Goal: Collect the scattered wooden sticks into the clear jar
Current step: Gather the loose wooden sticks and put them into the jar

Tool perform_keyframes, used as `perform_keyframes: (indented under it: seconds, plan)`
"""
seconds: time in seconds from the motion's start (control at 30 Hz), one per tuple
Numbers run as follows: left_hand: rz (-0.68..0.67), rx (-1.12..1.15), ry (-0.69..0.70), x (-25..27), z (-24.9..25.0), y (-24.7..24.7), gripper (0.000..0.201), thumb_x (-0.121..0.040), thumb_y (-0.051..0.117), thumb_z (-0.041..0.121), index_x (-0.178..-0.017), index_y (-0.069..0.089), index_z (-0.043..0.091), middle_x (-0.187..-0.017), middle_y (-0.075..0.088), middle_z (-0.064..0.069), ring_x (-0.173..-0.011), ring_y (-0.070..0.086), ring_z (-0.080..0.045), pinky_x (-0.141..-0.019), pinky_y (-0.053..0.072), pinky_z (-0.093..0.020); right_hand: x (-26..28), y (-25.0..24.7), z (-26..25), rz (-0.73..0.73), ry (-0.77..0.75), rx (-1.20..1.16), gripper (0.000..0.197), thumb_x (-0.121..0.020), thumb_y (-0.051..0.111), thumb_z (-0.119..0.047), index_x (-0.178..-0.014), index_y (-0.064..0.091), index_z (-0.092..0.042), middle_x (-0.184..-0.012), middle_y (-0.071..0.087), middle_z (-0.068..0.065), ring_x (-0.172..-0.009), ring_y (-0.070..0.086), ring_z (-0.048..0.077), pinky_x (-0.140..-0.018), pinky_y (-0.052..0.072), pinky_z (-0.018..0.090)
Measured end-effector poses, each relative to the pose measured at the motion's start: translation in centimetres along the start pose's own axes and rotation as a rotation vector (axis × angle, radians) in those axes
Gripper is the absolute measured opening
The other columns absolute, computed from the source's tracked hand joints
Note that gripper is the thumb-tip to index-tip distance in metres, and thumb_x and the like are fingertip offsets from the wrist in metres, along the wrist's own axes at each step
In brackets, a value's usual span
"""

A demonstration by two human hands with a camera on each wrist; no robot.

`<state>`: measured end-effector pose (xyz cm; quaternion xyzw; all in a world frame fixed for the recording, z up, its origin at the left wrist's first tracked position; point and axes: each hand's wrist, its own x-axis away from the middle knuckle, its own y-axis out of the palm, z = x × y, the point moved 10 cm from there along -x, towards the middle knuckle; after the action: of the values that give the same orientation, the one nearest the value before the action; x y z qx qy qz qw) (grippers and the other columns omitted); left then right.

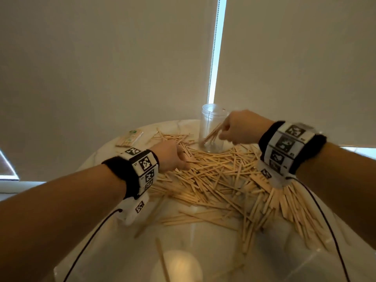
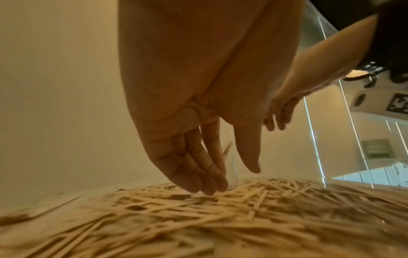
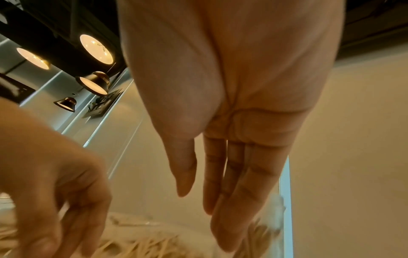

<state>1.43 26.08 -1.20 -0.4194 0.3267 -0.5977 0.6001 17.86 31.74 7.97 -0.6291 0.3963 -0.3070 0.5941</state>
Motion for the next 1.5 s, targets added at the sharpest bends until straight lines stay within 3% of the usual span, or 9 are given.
perform_keyframes:
  seconds: [0.3,0.47,0.57,0.67,0.83,0.93,1.13,1.27,1.5]
  plan:
    - [-0.109,-0.539,-0.249,9.9,-7.6,1.0,0.075,-0.077,0.065,0.075,-0.109,0.066,0.008,-0.092,0.066,-0.003,-0.078,0.057,-0.019,-0.067,0.044,-0.030,15.0,11.9,-2.5,-0.626,-0.087,0.072,0.080,-0.052,0.072,-0.085,-0.108,0.060,-0.029,-0.094,0.069,-0.004,-0.084,0.067,0.019,-0.077,0.057,0.038]
    - [-0.134,-0.610,-0.272,12.7,-9.3,3.0,0.066,-0.096,0.043,0.067,-0.121,0.064,0.009,-0.116,0.066,-0.006,-0.106,0.061,-0.023,-0.082,0.049,-0.030,19.1,13.6,-7.5,-0.617,-0.344,-0.024,0.060,-0.065,0.077,-0.071,-0.109,0.057,-0.035,-0.096,0.065,-0.011,-0.087,0.059,0.010,-0.075,0.050,0.031]
    - [-0.026,-0.455,-0.232,12.1,-7.6,3.6,0.045,-0.098,0.053,0.052,-0.095,0.063,0.009,-0.087,0.060,-0.003,-0.084,0.057,-0.022,-0.070,0.042,-0.029,19.7,14.4,-9.9,-0.575,-0.477,-0.022,0.042,-0.077,0.075,-0.058,-0.105,0.063,-0.030,-0.098,0.068,-0.010,-0.088,0.061,0.012,-0.079,0.053,0.034]
    - [0.034,-0.332,-0.210,11.3,-6.3,4.5,0.035,-0.094,0.063,0.047,-0.095,0.057,0.013,-0.095,0.060,-0.004,-0.087,0.057,-0.022,-0.070,0.043,-0.031,19.2,14.1,-10.6,-0.544,-0.536,0.004,0.025,-0.086,0.070,-0.047,-0.102,0.070,-0.029,-0.094,0.069,-0.011,-0.085,0.062,0.009,-0.080,0.054,0.032]
    - [0.127,-0.157,-0.223,10.9,-6.0,4.1,0.063,-0.082,0.069,0.065,-0.113,0.059,0.011,-0.107,0.066,-0.008,-0.092,0.063,-0.024,-0.066,0.044,-0.031,18.2,13.9,-10.3,-0.496,-0.529,0.095,0.015,-0.088,0.066,-0.039,-0.096,0.069,-0.026,-0.083,0.062,-0.014,-0.076,0.055,0.008,-0.069,0.046,0.025]
    - [0.050,-0.207,-0.279,11.1,-6.2,4.5,0.073,-0.070,0.064,0.082,-0.088,0.063,0.010,-0.077,0.064,-0.001,-0.067,0.059,-0.014,-0.055,0.042,-0.027,17.2,13.1,-10.4,-0.427,-0.521,0.175,0.008,-0.090,0.060,-0.029,-0.093,0.066,-0.025,-0.083,0.059,-0.011,-0.077,0.053,0.011,-0.068,0.044,0.026]
    - [0.033,-0.263,-0.219,10.3,-4.2,4.3,0.045,-0.088,0.069,0.053,-0.089,0.061,0.009,-0.078,0.057,-0.003,-0.070,0.052,-0.018,-0.058,0.041,-0.027,18.6,12.9,-15.8,-0.329,-0.628,0.130,0.020,-0.097,0.052,-0.036,-0.105,0.061,-0.020,-0.095,0.065,0.001,-0.081,0.059,0.019,-0.075,0.053,0.034]
    - [-0.001,-0.309,-0.214,10.3,-3.8,4.5,0.052,-0.086,0.066,0.060,-0.089,0.062,0.009,-0.070,0.051,0.000,-0.070,0.052,-0.019,-0.055,0.038,-0.027,19.2,15.4,-17.6,-0.417,-0.595,0.216,0.042,-0.100,0.050,-0.046,-0.119,0.062,-0.011,-0.107,0.065,0.009,-0.092,0.062,0.025,-0.075,0.048,0.033]
    - [-0.043,-0.338,-0.193,10.4,-3.3,4.7,0.019,-0.096,0.065,0.028,-0.092,0.061,0.010,-0.069,0.048,-0.001,-0.069,0.052,-0.019,-0.059,0.042,-0.028,17.8,14.3,-13.7,-0.446,-0.441,0.214,0.023,-0.096,0.056,-0.025,-0.113,0.062,-0.012,-0.095,0.059,0.005,-0.085,0.056,0.023,-0.070,0.045,0.030]
